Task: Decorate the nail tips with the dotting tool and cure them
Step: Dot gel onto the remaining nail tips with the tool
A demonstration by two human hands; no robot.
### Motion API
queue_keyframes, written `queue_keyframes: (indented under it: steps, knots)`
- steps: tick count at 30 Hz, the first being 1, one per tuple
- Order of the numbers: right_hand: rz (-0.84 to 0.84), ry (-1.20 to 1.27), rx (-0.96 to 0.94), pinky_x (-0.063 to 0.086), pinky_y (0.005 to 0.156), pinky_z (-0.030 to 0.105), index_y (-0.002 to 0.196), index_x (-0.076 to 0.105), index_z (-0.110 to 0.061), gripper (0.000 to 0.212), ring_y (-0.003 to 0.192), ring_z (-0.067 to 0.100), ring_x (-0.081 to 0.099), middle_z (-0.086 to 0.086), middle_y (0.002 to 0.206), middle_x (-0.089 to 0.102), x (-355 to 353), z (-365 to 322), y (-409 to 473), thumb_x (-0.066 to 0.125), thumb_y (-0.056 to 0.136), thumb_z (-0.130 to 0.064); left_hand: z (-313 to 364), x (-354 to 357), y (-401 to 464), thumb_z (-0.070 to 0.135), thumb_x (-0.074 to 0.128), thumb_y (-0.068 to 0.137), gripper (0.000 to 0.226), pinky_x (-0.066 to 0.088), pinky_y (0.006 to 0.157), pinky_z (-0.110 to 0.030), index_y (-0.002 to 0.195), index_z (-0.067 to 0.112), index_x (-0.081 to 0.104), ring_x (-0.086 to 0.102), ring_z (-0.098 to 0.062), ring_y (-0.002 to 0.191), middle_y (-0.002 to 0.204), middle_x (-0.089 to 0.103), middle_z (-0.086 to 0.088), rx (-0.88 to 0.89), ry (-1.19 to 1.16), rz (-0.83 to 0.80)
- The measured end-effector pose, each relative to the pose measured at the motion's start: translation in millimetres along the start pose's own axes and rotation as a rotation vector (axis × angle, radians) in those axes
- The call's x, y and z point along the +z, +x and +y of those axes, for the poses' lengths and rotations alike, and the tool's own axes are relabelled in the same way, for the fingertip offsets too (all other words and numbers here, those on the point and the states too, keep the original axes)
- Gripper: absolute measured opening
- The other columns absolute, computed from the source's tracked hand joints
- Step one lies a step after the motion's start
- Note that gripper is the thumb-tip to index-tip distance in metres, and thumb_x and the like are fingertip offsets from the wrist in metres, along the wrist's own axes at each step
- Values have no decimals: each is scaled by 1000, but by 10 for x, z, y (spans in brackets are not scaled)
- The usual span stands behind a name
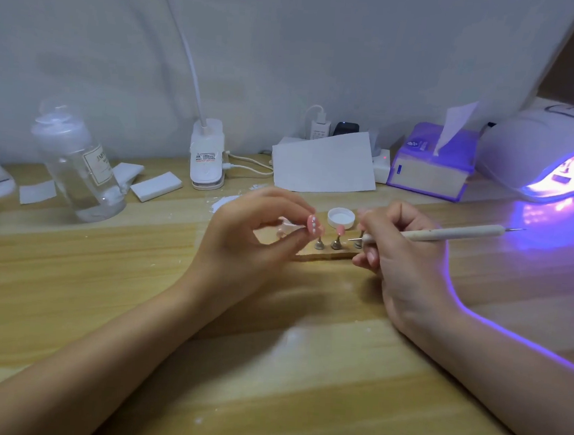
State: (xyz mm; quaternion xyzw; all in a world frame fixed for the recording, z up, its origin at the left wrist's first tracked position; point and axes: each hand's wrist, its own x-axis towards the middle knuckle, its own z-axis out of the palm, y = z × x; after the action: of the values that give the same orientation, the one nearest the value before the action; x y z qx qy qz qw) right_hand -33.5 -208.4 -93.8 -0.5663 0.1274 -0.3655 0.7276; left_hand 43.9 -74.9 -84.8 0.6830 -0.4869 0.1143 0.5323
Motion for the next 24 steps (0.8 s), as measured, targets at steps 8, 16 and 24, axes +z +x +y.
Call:
queue_keyframes:
  steps: [8,16,24]
  knots:
    - [-23,-38,13,42,40,15,38,45,-22,46,31,1,35,-10,34,39,4,14,11,63,77,-6,-105,26,31,8,73,75,12,40,69,-4,75,18,66,59,5,72,73,65,14,-165,87,-17]
    - [-32,-51,12,42,40,15,36,48,-22,48,31,1,35,-10,33,39,4,13,9,62,78,-5,-172,58,4,12,76,72,25,35,67,-4,90,22,62,56,5,75,72,66,14,-246,111,-41]
    - [-36,-83,13,42,40,16,36,49,-22,46,32,1,35,-10,32,36,1,14,4,62,77,-7,-192,64,4,12,77,71,28,39,70,-6,87,26,59,57,-3,73,71,65,14,-269,124,-82]
